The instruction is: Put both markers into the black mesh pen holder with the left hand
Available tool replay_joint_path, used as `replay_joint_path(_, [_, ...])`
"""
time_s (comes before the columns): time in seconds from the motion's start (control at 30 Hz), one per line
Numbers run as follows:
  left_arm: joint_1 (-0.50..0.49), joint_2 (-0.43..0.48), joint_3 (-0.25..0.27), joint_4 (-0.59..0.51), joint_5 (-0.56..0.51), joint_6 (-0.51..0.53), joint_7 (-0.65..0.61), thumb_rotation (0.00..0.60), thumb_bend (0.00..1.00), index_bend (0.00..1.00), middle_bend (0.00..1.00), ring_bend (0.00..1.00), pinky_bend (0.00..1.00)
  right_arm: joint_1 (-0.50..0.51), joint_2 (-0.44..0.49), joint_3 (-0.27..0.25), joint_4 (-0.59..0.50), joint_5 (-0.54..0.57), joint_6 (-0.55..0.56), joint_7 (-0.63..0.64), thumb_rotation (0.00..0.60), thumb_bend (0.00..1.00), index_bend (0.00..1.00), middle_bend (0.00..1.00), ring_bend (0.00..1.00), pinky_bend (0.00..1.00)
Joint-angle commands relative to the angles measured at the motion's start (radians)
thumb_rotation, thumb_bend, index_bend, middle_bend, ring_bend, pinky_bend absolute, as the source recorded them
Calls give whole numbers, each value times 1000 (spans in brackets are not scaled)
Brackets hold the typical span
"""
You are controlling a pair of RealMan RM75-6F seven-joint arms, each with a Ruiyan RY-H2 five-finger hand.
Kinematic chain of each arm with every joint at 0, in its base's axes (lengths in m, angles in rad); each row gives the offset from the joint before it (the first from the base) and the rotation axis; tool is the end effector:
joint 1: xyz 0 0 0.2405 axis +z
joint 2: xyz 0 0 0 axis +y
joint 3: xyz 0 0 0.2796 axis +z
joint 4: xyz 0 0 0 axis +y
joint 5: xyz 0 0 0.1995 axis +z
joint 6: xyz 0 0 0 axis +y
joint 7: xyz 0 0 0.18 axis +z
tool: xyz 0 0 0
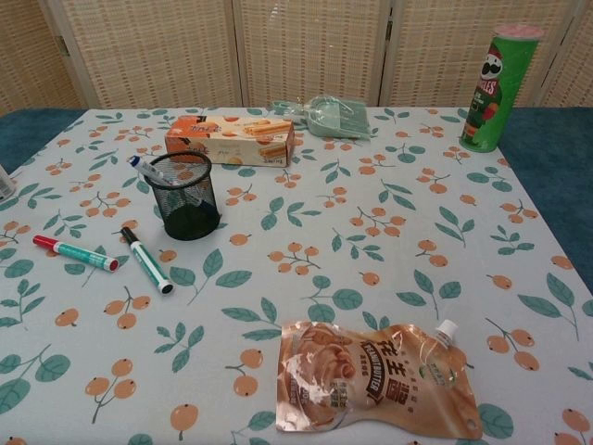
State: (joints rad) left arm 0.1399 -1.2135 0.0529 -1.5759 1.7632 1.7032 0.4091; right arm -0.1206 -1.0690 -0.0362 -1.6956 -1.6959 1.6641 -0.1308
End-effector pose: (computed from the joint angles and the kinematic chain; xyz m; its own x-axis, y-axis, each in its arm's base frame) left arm -0.3139 0.1230 0.1531 0.6756 -0.0528 0.7354 0.7342 -0.0424 -0.6776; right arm -0.3131 -0.1345 0.1913 0.4798 0.0143 0.8773 -0.8773 -0.0063 0.4799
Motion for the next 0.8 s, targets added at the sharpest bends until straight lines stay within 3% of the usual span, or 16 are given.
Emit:
replay_joint_path(0.03, [-4, 0, -1, 0, -5, -8, 0, 600, 202, 0, 0, 0, 166, 0, 2, 2, 1, 3, 2, 4, 600, 204, 59, 0, 0, 12])
replay_joint_path(0.27, [-5, 5, 2, 1, 1, -2, -7, 600, 202, 0, 0, 0, 166, 2, -1, 4, 0, 4, -1, -2, 600, 204, 59, 0, 0, 12])
replay_joint_path(0.37, [-12, 1, 3, 25, 44, 24, -28, 600, 202, 0, 22, 44, 166, 6, -4, 4, -2, 3, -9, -12, 600, 204, 59, 0, 0, 12])
replay_joint_path(0.47, [-22, -1, 7, 45, 69, 30, -57, 600, 203, 0, 113, 120, 166, 8, -8, 6, -3, 7, -14, -21, 600, 204, 59, 0, 0, 12])
replay_joint_path(0.57, [-53, 4, -4, 53, 89, 20, -100, 600, 203, 27, 294, 249, 199, 15, -15, 9, -5, 13, -28, -41, 600, 205, 59, 0, 0, 12])
replay_joint_path(0.63, [-80, 14, -12, 47, 96, -3, -111, 600, 203, 49, 425, 350, 291, 22, -20, 11, -7, 21, -44, -54, 600, 204, 59, 0, 0, 12])
replay_joint_path(0.8, [-179, 73, -38, -11, 101, -121, -129, 600, 203, 98, 775, 692, 735, 54, -32, 33, -8, 74, -108, -83, 600, 205, 59, 0, 0, 12])
